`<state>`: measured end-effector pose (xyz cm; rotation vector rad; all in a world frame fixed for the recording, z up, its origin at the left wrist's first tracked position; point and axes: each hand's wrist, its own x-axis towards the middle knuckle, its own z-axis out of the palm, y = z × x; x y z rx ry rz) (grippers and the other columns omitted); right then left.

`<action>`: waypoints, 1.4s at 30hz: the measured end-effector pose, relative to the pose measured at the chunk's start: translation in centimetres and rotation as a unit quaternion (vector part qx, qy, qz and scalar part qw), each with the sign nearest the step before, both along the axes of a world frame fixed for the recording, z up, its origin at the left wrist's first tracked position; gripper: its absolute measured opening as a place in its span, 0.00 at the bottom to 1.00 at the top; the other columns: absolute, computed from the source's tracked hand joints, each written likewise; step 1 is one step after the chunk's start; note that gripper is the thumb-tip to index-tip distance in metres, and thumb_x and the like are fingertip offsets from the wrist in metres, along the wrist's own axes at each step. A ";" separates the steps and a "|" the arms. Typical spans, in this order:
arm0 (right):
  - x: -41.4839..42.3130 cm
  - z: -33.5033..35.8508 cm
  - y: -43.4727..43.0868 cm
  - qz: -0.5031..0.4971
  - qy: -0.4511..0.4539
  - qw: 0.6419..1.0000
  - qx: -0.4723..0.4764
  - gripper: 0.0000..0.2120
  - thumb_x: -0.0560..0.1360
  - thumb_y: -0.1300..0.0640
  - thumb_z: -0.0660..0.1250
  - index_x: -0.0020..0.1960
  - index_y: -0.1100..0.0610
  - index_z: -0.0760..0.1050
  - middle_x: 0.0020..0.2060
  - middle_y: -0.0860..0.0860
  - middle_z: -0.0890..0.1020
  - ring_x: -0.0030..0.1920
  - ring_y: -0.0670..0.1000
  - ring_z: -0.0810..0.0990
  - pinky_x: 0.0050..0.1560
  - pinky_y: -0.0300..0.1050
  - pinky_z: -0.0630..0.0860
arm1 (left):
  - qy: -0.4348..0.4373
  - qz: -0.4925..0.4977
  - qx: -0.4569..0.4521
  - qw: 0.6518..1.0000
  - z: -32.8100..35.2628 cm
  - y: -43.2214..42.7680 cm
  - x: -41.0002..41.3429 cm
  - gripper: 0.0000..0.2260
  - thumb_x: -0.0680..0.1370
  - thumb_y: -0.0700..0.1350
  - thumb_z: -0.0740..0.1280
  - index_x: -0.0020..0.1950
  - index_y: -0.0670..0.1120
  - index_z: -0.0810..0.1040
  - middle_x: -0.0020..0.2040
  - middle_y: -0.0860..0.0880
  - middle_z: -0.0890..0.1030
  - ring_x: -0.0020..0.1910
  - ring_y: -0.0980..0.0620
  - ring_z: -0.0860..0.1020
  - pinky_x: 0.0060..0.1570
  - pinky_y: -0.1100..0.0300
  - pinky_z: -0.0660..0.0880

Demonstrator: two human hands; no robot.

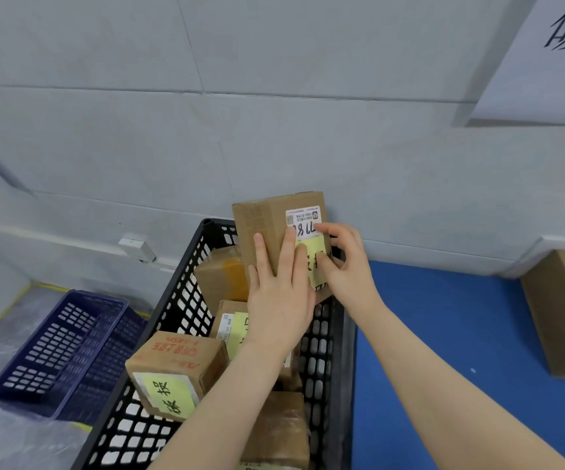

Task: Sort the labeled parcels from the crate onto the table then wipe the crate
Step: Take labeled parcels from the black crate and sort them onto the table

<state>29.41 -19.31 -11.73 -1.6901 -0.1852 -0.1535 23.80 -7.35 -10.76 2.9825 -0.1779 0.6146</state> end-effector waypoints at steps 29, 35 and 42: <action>-13.0 7.0 -6.0 -0.018 -0.150 0.974 -0.167 0.21 0.74 0.58 0.65 0.65 0.45 0.73 0.76 0.41 0.57 0.70 0.46 0.68 0.55 0.29 0.71 | -0.025 -0.218 -0.254 0.942 6.7 0.9 -7.1 0.20 0.76 0.51 0.61 0.68 0.51 0.73 0.76 0.60 0.60 0.75 0.54 0.61 0.58 0.73 0.61; -16.5 5.8 -16.4 -0.098 -0.076 0.970 -0.208 0.21 0.75 0.62 0.66 0.62 0.41 0.75 0.74 0.38 0.58 0.66 0.41 0.70 0.52 0.31 0.73 | 0.058 -0.301 -0.303 0.902 5.1 -9.5 -6.6 0.18 0.75 0.49 0.62 0.65 0.54 0.74 0.75 0.66 0.59 0.72 0.61 0.63 0.58 0.61 0.73; -15.8 0.5 -25.3 -0.101 0.022 0.958 -0.266 0.19 0.76 0.58 0.63 0.63 0.41 0.73 0.74 0.39 0.58 0.64 0.27 0.64 0.51 0.26 0.70 | 0.183 -0.262 -0.331 0.888 -1.2 -19.0 -4.9 0.18 0.73 0.51 0.61 0.62 0.61 0.73 0.71 0.73 0.58 0.69 0.64 0.66 0.53 0.53 0.76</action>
